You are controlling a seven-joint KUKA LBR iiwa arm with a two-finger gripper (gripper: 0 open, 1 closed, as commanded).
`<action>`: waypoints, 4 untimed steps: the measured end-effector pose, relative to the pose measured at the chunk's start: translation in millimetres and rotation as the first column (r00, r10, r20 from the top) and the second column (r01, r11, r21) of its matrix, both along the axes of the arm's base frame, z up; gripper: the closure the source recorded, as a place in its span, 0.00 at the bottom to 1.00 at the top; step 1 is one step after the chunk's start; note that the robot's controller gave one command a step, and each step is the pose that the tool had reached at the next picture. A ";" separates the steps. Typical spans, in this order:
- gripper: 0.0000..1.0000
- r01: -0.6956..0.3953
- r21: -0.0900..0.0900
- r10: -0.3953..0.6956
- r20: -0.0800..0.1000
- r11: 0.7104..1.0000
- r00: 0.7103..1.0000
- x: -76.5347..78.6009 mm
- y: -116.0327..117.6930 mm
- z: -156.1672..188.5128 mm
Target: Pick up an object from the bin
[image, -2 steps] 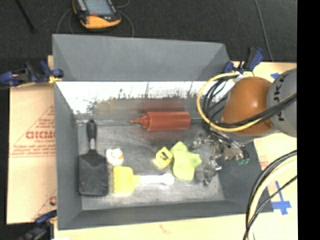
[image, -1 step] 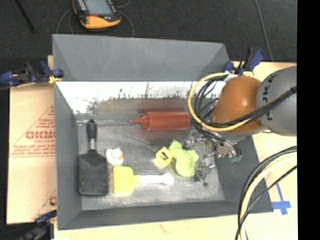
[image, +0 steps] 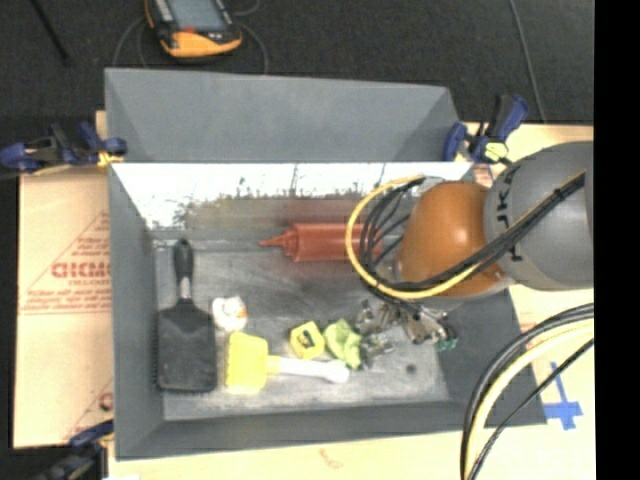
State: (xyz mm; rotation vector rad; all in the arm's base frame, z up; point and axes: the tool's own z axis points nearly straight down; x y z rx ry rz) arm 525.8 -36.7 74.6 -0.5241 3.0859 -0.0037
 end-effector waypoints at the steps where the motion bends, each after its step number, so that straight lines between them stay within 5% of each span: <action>1: 1.00 -0.001 0.000 0.001 0.000 1.000 1.000 0.0 0.0 0.0; 2: 0.00 -0.029 0.000 0.029 -0.013 1.000 1.000 -1.6 -21.7 86.9; 3: 0.00 -0.034 -0.001 0.034 -0.006 0.999 0.999 0.6 -26.4 106.7; 4: 0.00 -0.091 -0.002 0.091 -0.002 0.996 0.996 3.3 -13.3 55.8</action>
Offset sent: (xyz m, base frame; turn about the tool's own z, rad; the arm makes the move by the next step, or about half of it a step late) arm -0.0012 -0.0250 0.1052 -0.0360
